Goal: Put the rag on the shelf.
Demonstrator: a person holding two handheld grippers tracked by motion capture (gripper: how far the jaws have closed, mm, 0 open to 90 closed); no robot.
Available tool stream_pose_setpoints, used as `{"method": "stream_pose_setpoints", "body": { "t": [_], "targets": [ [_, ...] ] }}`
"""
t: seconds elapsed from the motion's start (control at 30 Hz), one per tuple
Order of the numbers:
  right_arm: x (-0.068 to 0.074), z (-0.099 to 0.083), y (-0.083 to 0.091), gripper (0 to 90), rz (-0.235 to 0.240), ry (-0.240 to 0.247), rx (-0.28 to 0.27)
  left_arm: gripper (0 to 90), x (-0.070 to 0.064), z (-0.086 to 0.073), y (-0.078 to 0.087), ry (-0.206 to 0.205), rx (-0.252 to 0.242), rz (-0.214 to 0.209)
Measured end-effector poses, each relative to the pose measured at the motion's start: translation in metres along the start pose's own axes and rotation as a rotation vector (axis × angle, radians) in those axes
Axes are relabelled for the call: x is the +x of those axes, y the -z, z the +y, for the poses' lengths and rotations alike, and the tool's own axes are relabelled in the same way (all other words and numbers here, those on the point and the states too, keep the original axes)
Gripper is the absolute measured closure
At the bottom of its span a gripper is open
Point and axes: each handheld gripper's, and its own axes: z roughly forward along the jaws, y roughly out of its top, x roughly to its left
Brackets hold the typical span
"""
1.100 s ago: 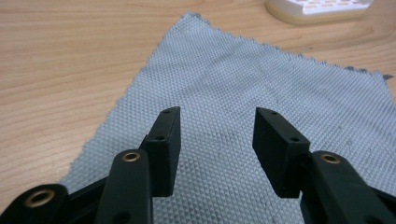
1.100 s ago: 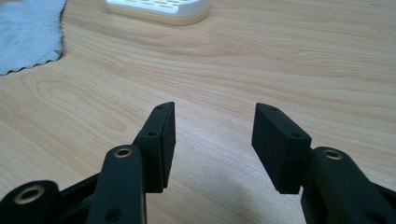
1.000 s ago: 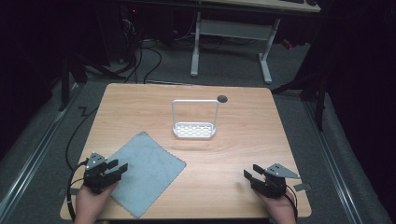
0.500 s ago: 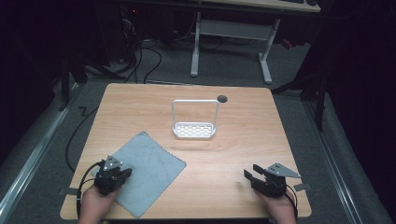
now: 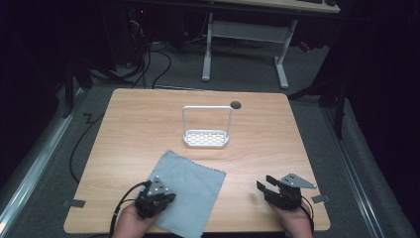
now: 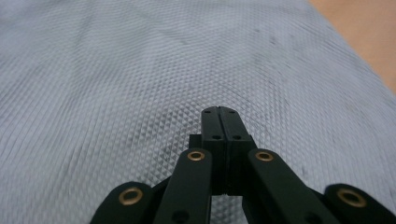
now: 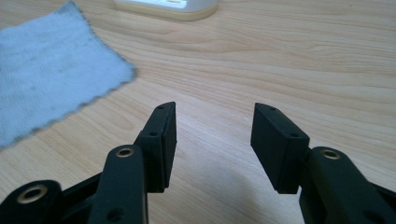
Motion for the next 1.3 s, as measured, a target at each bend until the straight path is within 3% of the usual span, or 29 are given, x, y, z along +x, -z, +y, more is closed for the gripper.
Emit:
{"method": "stream_pose_setpoints", "body": {
  "t": [0.07,0.13,0.17,0.2,0.23,0.27,0.3,0.37,0.43,0.47,0.5,0.53,0.6,0.73,0.77,0.97,1.0,1.17,1.23,1.3],
  "targets": [
    [0.004,0.001,-0.002,52.8,0.012,0.004,-0.001,85.1,-0.007,0.004,-0.001,-0.031,-0.006,-0.003],
    [0.014,0.004,-0.006,56.4,0.058,0.000,0.001,81.5,-0.004,0.005,0.006,-0.031,-0.034,0.035],
    [0.014,0.004,-0.006,56.4,0.058,0.000,0.001,81.5,0.001,0.004,0.010,-0.012,-0.051,0.052],
    [0.028,0.007,-0.012,59.4,0.098,0.013,0.006,81.5,0.016,-0.002,0.019,0.030,-0.068,0.107],
    [0.028,0.007,-0.012,59.4,0.098,0.013,0.006,81.6,0.016,-0.002,0.019,0.030,-0.068,0.107],
    [0.045,0.012,-0.019,62.9,0.134,0.046,0.012,81.6,0.032,-0.009,0.026,0.074,-0.062,0.160],
    [0.045,0.012,-0.019,62.9,0.134,0.046,0.012,81.7,0.032,-0.009,0.026,0.074,-0.062,0.160],
    [0.062,0.016,-0.027,67.5,0.196,0.060,0.024,81.9,0.046,-0.017,0.031,0.129,-0.056,0.185],
    [0.082,0.018,-0.036,76.3,0.229,0.120,0.057,83.1,0.054,-0.022,0.034,0.161,-0.053,0.184],
    [0.099,0.019,-0.046,86.0,0.281,0.147,0.087,84.5,0.056,-0.024,0.033,0.164,-0.041,0.178],
    [0.099,0.019,-0.046,86.0,0.281,0.147,0.087,85.2,0.056,-0.024,0.033,0.164,-0.041,0.178],
    [0.114,0.018,-0.055,90.0,0.290,0.204,0.134,85.6,0.052,-0.023,0.030,0.141,-0.019,0.175],
    [0.121,0.015,-0.061,90.0,0.283,0.247,0.177,86.2,0.048,-0.022,0.027,0.118,-0.013,0.173],
    [0.116,0.013,-0.060,90.0,0.265,0.252,0.182,86.8,0.041,-0.020,0.024,0.100,-0.011,0.146],
    [0.108,0.012,-0.058,90.0,0.236,0.247,0.180,87.1,0.035,-0.018,0.021,0.087,-0.011,0.115],
    [0.083,0.010,-0.050,90.0,0.173,0.211,0.172,87.1,0.012,-0.011,0.011,0.027,-0.013,0.061],
    [0.074,0.010,-0.047,90.0,0.145,0.207,0.169,87.1,0.003,-0.007,0.004,0.011,-0.018,0.023],
    [0.060,0.008,-0.040,90.0,0.098,0.191,0.171,86.8,-0.012,0.001,-0.007,-0.024,-0.027,-0.022],
    [0.057,0.007,-0.037,90.0,0.087,0.196,0.171,85.0,-0.014,0.002,-0.008,-0.034,-0.030,-0.025],
    [0.056,0.006,-0.036,89.8,0.078,0.197,0.174,83.7,-0.011,0.001,-0.007,-0.018,-0.037,-0.033]
  ]
}}
